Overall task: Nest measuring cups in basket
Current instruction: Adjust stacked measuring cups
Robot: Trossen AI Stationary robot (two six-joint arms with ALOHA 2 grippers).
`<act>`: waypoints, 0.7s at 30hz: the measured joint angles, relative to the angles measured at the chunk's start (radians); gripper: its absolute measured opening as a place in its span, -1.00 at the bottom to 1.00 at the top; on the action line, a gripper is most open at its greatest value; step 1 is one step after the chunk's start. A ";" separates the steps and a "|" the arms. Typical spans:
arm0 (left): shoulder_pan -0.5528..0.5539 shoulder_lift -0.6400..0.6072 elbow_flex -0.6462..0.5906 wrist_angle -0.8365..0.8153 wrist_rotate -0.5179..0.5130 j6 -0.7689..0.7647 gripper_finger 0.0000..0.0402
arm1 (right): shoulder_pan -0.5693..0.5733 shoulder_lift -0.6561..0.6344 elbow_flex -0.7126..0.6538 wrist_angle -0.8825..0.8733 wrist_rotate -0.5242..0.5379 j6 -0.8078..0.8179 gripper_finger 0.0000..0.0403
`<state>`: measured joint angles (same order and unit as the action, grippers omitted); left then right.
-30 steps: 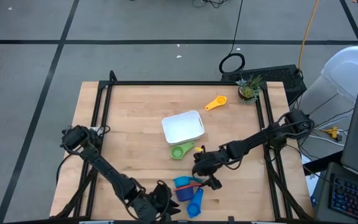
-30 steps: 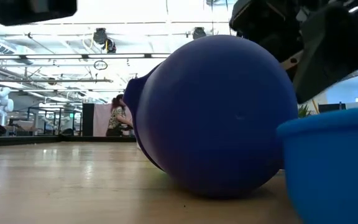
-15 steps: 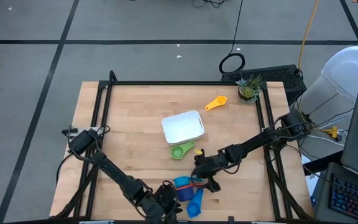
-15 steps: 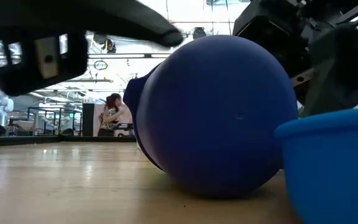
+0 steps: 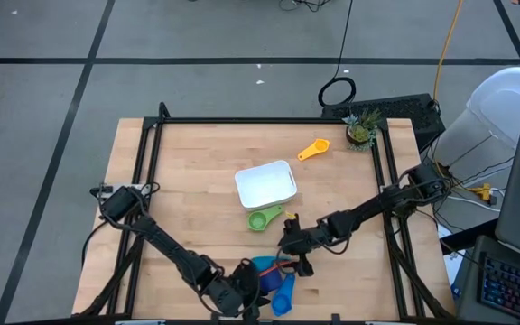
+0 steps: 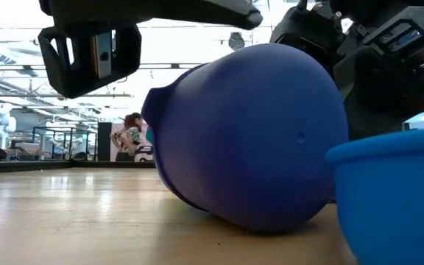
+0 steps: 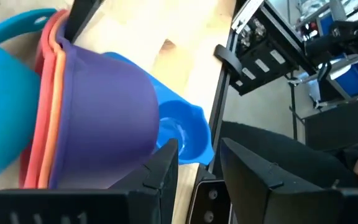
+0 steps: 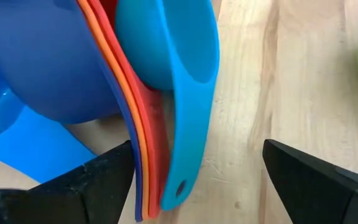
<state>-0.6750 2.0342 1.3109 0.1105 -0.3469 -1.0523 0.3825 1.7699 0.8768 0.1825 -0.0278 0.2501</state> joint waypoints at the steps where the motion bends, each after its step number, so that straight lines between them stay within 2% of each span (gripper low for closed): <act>1: 0.003 0.000 0.000 -0.002 0.009 0.001 -0.39 | 0.003 0.000 0.000 0.001 0.004 0.000 0.69; 7: 0.014 0.000 0.000 -0.003 0.032 0.037 -0.39 | 0.019 0.000 0.000 0.000 0.005 -0.001 0.60; 12: 0.025 0.000 0.000 -0.004 0.032 0.064 -0.39 | 0.030 0.000 0.000 0.000 0.036 -0.004 0.32; 16: 0.030 0.000 0.000 -0.004 0.032 0.077 -0.39 | 0.032 0.000 0.000 0.000 0.077 -0.003 -0.11; 20: 0.029 0.000 0.000 -0.004 0.032 0.080 -0.39 | 0.032 0.000 0.000 -0.011 0.085 -0.002 -0.78; 21: 0.029 0.000 0.000 -0.004 0.032 0.080 -0.39 | 0.032 0.000 0.001 -0.012 0.108 -0.003 -0.86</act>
<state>-0.6464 2.0342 1.3109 0.1063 -0.3149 -0.9722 0.4145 1.7699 0.8780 0.1706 0.0799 0.2471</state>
